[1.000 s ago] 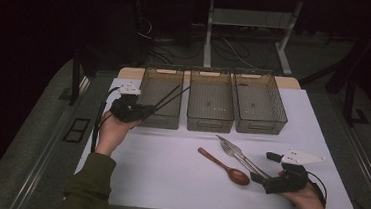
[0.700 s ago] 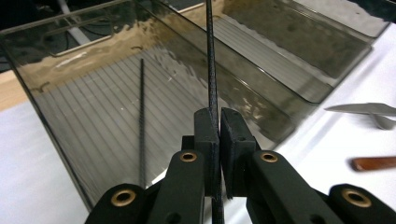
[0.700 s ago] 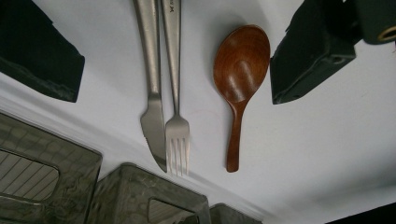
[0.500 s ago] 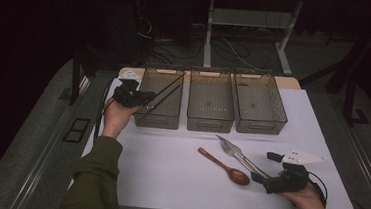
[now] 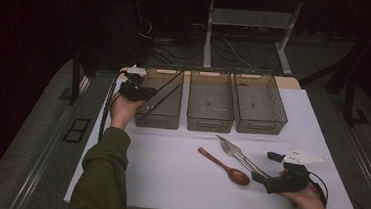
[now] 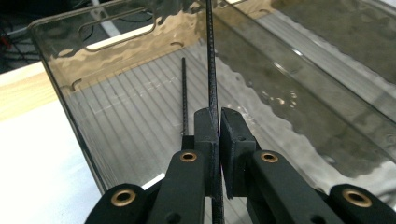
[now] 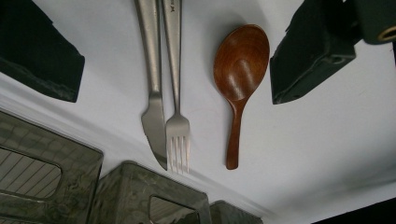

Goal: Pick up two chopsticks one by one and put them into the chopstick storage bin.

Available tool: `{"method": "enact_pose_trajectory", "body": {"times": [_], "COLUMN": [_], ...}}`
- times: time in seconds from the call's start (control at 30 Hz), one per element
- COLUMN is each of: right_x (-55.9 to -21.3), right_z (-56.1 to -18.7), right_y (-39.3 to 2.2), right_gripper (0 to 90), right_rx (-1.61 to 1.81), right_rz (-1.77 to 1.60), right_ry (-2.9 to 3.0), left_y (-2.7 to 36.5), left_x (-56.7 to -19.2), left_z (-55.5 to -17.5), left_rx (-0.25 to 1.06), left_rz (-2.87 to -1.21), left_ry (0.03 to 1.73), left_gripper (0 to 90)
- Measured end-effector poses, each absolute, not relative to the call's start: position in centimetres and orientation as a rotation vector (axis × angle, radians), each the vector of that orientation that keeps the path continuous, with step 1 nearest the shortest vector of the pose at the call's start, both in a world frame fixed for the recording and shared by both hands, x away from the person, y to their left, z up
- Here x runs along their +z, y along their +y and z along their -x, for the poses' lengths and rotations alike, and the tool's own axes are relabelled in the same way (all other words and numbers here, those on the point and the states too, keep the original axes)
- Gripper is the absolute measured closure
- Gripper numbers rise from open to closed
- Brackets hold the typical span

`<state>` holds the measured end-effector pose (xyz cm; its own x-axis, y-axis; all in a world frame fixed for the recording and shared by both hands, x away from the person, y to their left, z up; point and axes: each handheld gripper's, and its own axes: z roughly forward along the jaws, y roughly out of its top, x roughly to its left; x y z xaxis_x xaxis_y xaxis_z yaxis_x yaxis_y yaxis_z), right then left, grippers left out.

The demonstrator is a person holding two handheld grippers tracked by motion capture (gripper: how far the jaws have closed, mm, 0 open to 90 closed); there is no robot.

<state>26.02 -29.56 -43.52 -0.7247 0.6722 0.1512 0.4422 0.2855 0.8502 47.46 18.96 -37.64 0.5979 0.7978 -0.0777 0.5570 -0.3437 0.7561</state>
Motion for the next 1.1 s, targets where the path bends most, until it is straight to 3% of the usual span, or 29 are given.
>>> {"method": "enact_pose_trajectory", "body": {"times": [0.3, 0.87, 1.1], "right_x": [-43.5, -43.6, -43.6], "right_z": [-26.0, -26.2, -26.3], "right_y": [-29.6, -29.6, -29.6], "right_gripper": [2.4, 2.4, 2.4], "right_rx": [1.414, 1.406, 1.412], "right_rz": [-1.032, -1.038, -1.050], "right_ry": [2.317, 2.321, 2.325], "left_y": [18.8, 18.6, 18.4], "left_x": [-38.6, -36.9, -36.2], "left_z": [-48.0, -46.5, -44.9], "left_rx": [0.367, 0.363, 0.353], "left_rz": [-2.107, -2.072, -2.057], "left_ry": [1.098, 1.009, 0.958], "left_gripper": [83.7, 52.2, 46.9]}}
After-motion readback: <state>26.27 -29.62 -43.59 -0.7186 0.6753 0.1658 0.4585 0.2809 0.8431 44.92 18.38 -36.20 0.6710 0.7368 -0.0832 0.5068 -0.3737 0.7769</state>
